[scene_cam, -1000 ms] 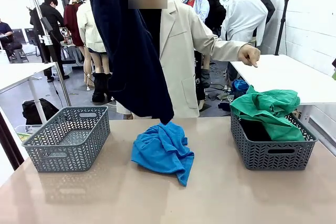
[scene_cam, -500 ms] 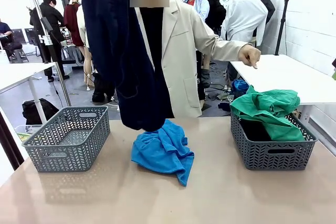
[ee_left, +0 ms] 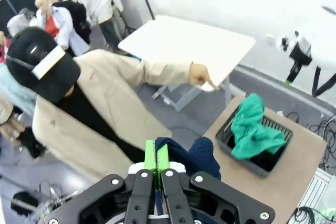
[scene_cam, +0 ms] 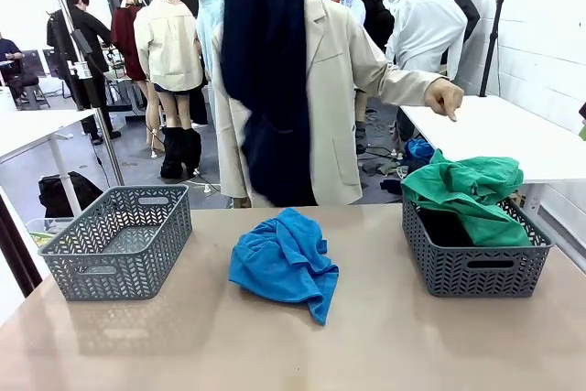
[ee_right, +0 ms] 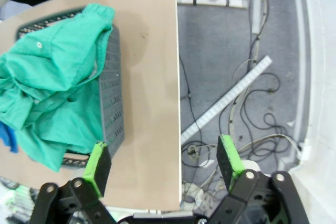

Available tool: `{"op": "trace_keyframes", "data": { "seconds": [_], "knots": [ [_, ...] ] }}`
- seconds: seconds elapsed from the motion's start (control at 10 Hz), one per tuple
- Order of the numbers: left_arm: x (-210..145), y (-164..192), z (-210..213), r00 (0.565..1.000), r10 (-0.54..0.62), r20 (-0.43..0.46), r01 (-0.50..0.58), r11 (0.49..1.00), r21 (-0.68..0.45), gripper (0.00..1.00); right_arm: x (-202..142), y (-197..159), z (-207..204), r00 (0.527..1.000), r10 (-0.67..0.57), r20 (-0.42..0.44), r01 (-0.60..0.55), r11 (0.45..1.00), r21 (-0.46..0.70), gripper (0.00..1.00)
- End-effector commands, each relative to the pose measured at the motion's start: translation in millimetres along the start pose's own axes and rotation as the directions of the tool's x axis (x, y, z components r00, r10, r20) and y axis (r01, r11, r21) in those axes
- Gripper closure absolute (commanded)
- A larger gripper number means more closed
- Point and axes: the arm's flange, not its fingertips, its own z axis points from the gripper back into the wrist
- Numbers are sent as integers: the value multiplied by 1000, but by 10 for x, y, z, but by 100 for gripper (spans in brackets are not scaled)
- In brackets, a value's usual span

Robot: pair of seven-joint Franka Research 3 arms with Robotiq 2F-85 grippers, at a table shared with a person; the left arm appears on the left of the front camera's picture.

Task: Sort the tops and bottoms.
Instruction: Sort the clothes according to human instructions.

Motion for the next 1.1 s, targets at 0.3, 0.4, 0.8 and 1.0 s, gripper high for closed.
{"op": "trace_keyframes", "data": {
  "seconds": [0.3, 0.4, 0.8, 1.0],
  "knots": [
    [1703, -635, -1129, 989, -33, 146, 67, 970, -235, 100, -14, 15, -12, 1000, 2, -10, -2, 1000, -8, 0],
    [1735, -766, -1339, 970, 65, 235, 31, 924, -381, 100, -14, 15, -12, 1000, 2, -10, -2, 1000, -8, 0],
    [1216, -1179, -2429, 973, 205, 108, -120, 845, -521, 100, -14, 15, -12, 1000, 2, -10, -2, 1000, -8, 0],
    [97, -1368, -1457, 958, 165, 235, -44, 894, -446, 100, -14, 15, -12, 1000, 2, -10, -2, 1000, -8, 0]
  ]
}}
